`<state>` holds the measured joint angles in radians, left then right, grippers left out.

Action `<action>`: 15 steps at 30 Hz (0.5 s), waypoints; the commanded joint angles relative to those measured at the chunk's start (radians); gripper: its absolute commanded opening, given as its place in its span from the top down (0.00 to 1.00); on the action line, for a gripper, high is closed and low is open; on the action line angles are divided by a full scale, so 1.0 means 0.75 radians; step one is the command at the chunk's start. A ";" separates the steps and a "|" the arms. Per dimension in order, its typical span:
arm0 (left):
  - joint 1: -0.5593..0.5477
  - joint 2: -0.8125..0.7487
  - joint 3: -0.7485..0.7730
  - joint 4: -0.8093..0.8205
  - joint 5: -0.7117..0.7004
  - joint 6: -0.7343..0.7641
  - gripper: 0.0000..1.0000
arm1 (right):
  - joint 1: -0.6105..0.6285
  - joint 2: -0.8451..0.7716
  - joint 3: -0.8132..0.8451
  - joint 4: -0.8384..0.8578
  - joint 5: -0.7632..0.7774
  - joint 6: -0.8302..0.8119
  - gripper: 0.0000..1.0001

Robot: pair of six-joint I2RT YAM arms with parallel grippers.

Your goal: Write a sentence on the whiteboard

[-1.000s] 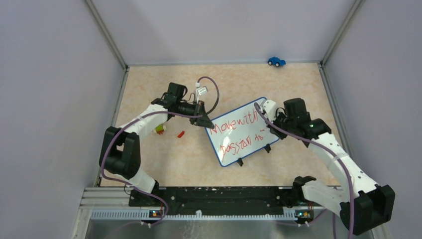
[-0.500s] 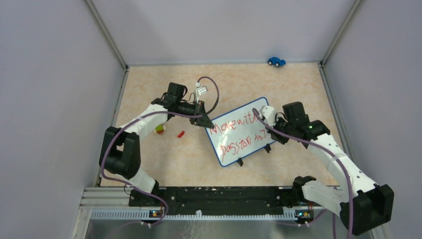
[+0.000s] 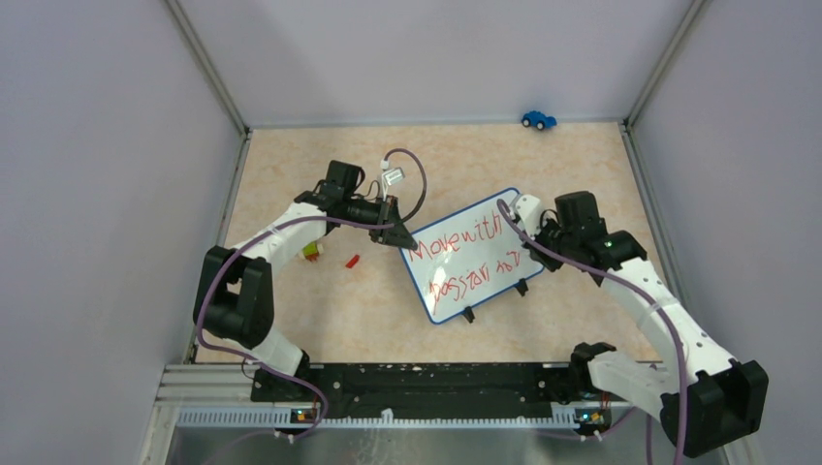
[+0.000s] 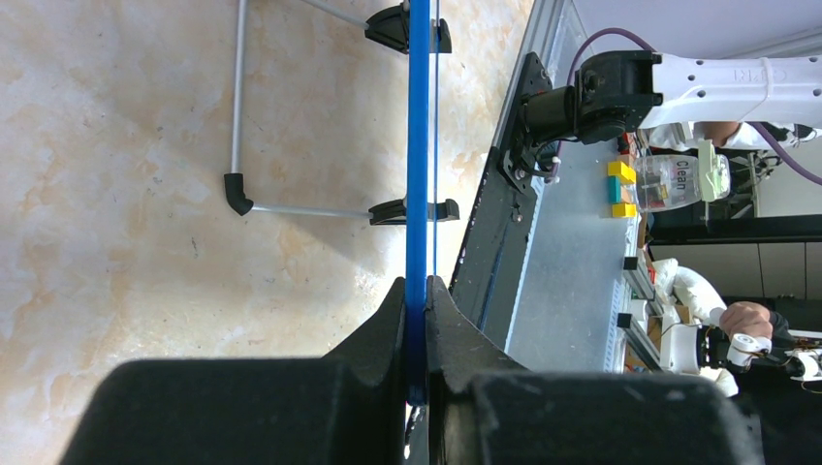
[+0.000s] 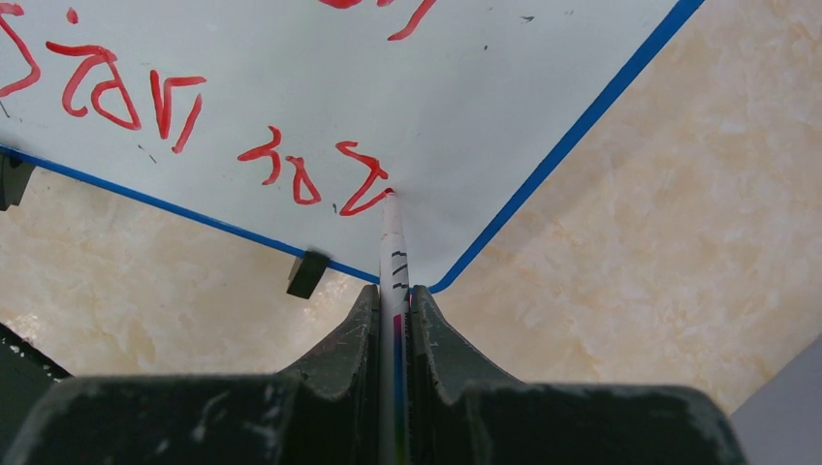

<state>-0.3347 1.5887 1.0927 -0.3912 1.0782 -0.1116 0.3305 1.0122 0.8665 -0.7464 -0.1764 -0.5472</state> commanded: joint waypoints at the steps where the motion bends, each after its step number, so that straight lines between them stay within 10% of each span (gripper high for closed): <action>1: 0.021 0.018 -0.013 0.040 -0.100 0.044 1.00 | -0.015 0.010 0.071 0.084 0.024 0.020 1.00; 15: 0.022 0.019 -0.016 0.043 -0.102 0.046 1.00 | -0.014 -0.002 -0.022 -0.034 0.006 -0.065 1.00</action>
<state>-0.3347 1.5887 1.0924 -0.3912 1.0779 -0.1116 0.3286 1.0172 0.8700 -0.7437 -0.1730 -0.5663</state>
